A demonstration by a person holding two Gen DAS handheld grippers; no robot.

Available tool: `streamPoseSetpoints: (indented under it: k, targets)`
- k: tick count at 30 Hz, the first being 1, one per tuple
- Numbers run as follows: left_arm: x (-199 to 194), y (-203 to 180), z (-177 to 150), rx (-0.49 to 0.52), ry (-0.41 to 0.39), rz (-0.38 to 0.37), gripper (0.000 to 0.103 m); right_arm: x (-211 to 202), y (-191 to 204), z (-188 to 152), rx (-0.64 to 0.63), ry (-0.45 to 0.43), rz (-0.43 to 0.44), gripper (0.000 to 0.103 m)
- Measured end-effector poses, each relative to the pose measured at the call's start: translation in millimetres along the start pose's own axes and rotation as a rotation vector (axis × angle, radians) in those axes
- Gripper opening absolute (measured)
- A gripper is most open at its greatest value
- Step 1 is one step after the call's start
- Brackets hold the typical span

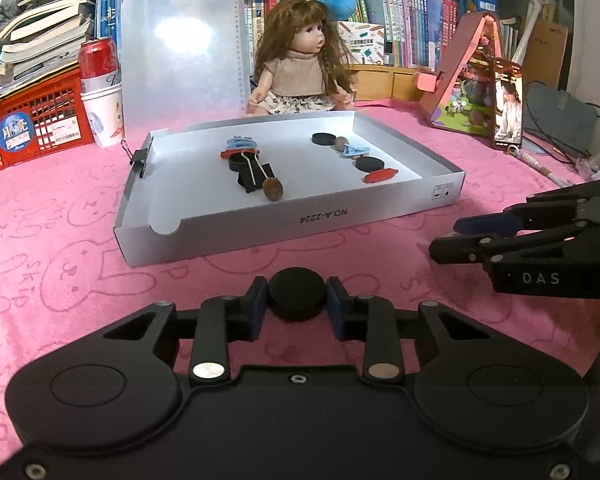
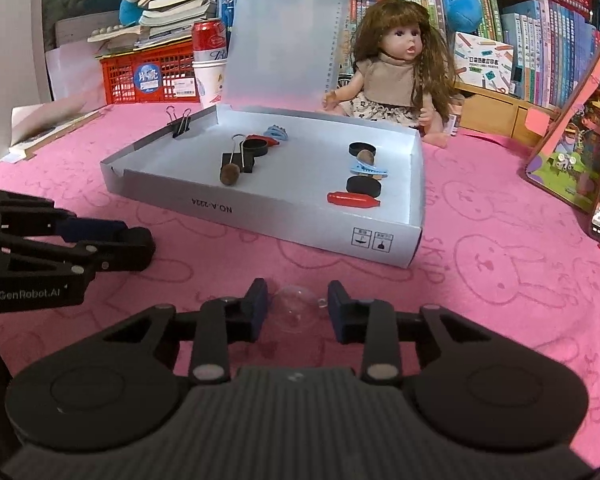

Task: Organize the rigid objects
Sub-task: 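Carry the lid with the left tool while the right tool carries the dome into the box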

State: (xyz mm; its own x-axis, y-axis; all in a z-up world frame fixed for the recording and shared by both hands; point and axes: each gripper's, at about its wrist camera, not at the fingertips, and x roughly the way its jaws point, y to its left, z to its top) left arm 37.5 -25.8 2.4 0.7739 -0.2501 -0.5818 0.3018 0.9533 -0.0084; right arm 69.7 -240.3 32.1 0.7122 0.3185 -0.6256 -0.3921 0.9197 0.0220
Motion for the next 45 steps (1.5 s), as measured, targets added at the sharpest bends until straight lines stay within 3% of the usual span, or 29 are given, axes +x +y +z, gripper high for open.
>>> streamPoseSetpoints:
  k: [9,17,30,45]
  targets:
    - [-12.9,6.7,19.2,-0.03,-0.025,-0.013,0.03,-14.1,1.8,15.6,0.015,-0.029,-0.008,0.037]
    - [-16.0,17.3,42.9,-0.052,-0.066,0.022,0.03,-11.6,-1.6,37.0,0.053,-0.062,-0.04,0.037]
    - [11.6,42.8,68.5,-0.13,-0.059,0.093,0.03,13.7,-3.3,61.1,0.103,-0.094,-0.069,0.037]
    - [40.5,51.4,78.7,-0.147,-0.042,0.132,0.03,44.8,-2.1,75.7,0.126,-0.087,-0.087,0.038]
